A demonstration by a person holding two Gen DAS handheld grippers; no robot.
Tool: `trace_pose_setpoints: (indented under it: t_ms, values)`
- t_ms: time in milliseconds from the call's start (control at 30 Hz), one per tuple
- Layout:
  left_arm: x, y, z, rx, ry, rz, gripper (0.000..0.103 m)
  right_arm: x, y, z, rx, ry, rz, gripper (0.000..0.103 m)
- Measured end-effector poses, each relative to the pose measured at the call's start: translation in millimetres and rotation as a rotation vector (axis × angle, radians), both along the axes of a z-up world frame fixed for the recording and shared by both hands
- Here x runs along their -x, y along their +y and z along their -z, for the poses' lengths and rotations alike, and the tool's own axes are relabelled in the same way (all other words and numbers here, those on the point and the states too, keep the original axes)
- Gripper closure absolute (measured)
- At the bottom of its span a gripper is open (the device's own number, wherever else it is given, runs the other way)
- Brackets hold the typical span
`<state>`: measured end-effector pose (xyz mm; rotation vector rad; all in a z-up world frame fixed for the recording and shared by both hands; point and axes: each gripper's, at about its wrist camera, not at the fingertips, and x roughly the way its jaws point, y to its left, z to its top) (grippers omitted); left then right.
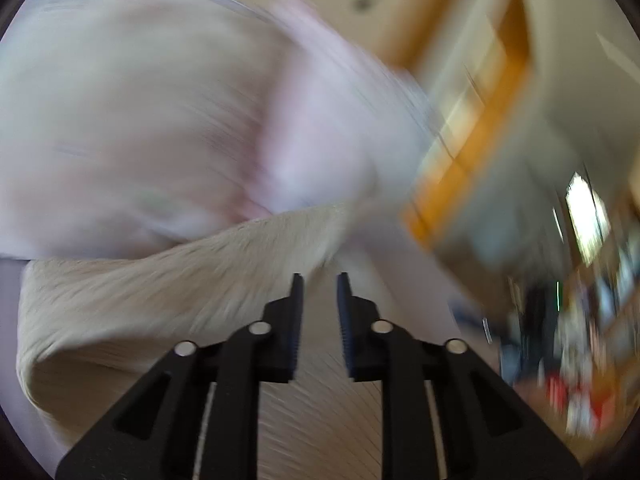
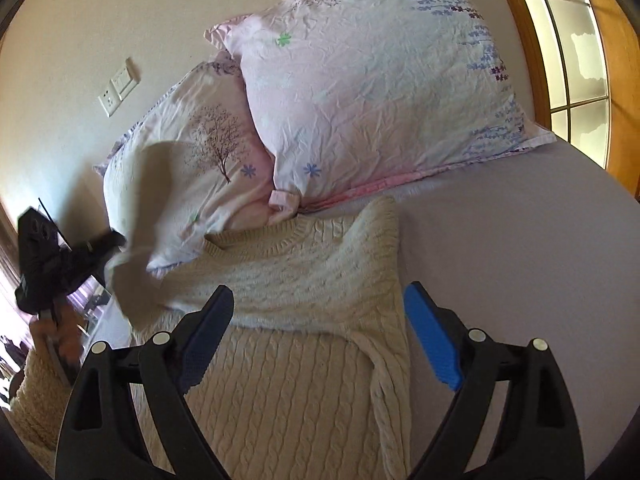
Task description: Fold small clothes
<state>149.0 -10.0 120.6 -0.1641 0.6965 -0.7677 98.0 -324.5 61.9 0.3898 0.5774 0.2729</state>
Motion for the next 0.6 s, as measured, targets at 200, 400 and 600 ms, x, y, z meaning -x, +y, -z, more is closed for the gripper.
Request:
trace_pose_setpoints:
  t_ms: [200, 400, 600]
  values:
    - [86, 25, 18, -0.089, -0.045, 0.016, 0.04, 49, -32, 4, -0.072, 0.019, -0.085, 0.012]
    - [174, 138, 48, -0.018, 0.098, -0.112, 0.035, 108, -53, 36, -0.213, 0.103, -0.285, 0.012]
    - [233, 198, 92, 0.109, 0.278, -0.239, 0.037, 147, -67, 88, -0.395, 0.252, -0.378, 0.025]
